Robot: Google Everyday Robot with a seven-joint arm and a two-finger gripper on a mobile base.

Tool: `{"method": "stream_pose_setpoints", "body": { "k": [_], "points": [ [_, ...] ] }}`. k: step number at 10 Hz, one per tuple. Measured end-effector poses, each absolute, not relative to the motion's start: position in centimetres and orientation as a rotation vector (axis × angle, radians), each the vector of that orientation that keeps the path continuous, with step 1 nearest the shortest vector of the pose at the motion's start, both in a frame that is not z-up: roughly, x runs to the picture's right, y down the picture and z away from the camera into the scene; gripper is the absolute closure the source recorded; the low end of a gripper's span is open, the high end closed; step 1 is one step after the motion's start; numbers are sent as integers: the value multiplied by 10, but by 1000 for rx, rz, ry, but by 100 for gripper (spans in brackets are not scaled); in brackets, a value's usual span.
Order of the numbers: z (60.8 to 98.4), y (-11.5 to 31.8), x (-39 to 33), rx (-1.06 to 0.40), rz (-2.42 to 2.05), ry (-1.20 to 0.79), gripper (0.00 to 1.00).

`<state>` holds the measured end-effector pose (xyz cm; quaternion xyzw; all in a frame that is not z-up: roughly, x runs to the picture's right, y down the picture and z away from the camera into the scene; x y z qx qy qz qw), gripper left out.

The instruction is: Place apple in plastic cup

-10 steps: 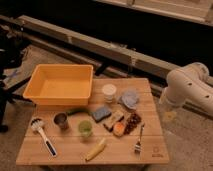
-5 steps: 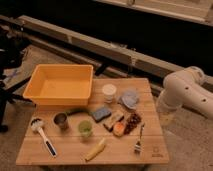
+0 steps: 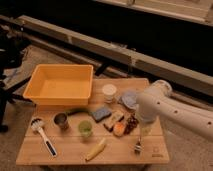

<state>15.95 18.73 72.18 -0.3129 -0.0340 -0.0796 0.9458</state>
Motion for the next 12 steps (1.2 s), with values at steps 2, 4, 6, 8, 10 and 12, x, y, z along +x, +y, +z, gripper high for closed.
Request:
{"method": "stream_pose_setpoints", "body": {
  "k": [2, 4, 6, 8, 10, 12],
  "points": [
    [741, 211, 138, -665, -195, -77, 35],
    [754, 217, 122, -676, -205, -90, 35],
    [751, 214, 115, -678, -201, -111, 35],
    [737, 202, 97, -666, -207, -143, 35],
    [732, 198, 92, -660, -199, -154, 35],
    [735, 197, 85, -643, -193, -173, 35]
  ]
}}
